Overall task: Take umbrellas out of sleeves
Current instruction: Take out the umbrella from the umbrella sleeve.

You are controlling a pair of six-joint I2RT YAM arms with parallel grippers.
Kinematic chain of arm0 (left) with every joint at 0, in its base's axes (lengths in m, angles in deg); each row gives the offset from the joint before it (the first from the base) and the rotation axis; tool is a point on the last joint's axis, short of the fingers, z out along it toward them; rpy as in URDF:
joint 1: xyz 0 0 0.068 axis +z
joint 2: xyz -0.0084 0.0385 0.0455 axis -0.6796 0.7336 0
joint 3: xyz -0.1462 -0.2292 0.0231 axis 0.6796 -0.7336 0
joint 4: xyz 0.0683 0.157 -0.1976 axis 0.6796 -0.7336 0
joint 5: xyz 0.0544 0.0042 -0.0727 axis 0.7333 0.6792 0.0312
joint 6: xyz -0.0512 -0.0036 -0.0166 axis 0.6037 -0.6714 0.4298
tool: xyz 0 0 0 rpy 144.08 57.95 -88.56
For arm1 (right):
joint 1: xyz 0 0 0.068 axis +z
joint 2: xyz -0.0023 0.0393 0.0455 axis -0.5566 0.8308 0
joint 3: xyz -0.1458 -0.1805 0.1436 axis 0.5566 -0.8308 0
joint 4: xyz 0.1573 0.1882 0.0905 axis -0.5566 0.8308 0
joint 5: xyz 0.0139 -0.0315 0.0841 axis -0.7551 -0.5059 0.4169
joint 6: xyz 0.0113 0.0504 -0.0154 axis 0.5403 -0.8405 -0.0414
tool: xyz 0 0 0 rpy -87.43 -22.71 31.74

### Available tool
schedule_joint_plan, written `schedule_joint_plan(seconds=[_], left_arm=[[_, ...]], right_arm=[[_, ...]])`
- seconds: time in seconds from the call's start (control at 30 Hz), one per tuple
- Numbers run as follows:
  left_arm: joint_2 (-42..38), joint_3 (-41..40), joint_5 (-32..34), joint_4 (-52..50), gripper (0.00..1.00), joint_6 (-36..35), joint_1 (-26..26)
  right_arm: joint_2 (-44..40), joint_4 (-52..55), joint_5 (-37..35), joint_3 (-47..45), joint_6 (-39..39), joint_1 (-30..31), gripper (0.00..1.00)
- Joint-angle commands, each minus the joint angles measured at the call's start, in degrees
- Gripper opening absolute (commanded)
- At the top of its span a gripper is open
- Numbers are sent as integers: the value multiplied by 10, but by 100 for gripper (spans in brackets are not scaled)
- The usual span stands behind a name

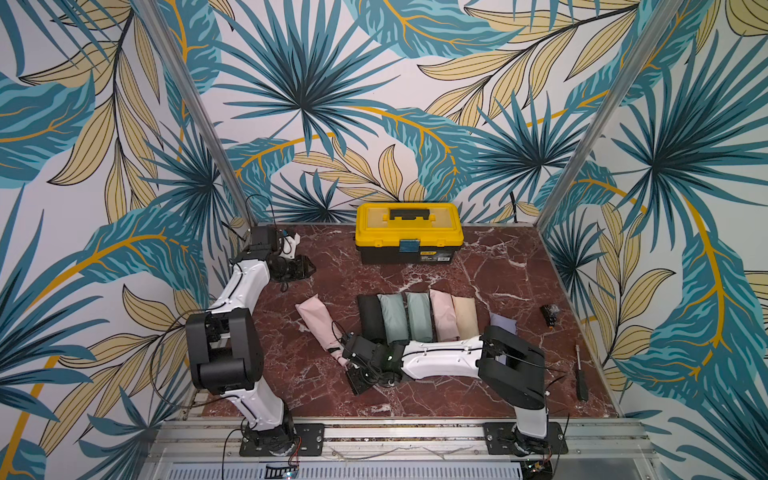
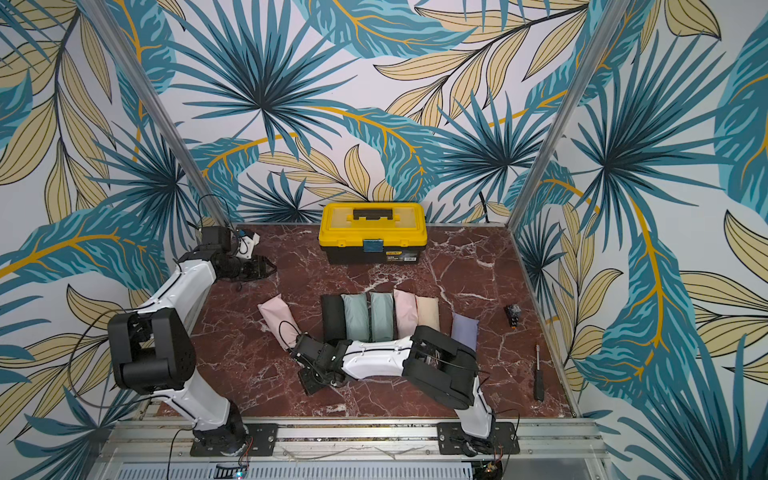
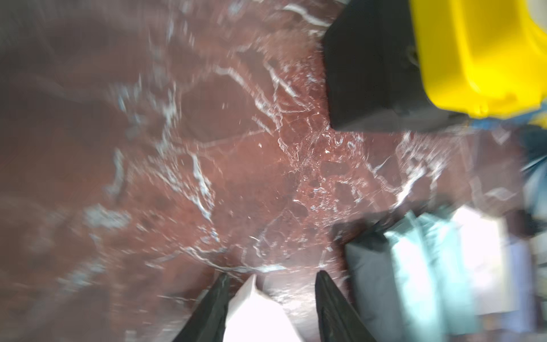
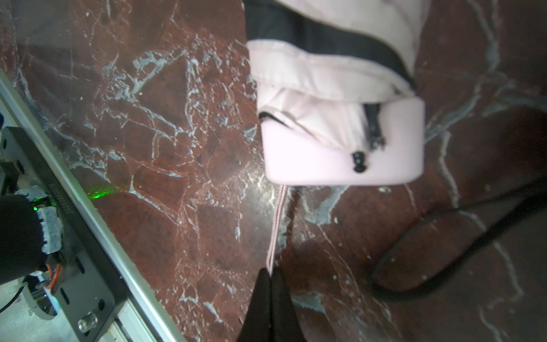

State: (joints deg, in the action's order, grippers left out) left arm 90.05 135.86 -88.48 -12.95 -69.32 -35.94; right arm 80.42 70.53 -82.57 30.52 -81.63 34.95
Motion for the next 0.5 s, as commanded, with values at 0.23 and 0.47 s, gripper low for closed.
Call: schedule_joint_plan(seconds=[0.23,0.47], left_arm=[[-10,-11,208,-42,58,-232,-72],[-3,-31,223,-62,65,-244,-105]], right_arm=[[-12,14,20,-15,10,2,0],[-17,24,21,-17,16,2,0]])
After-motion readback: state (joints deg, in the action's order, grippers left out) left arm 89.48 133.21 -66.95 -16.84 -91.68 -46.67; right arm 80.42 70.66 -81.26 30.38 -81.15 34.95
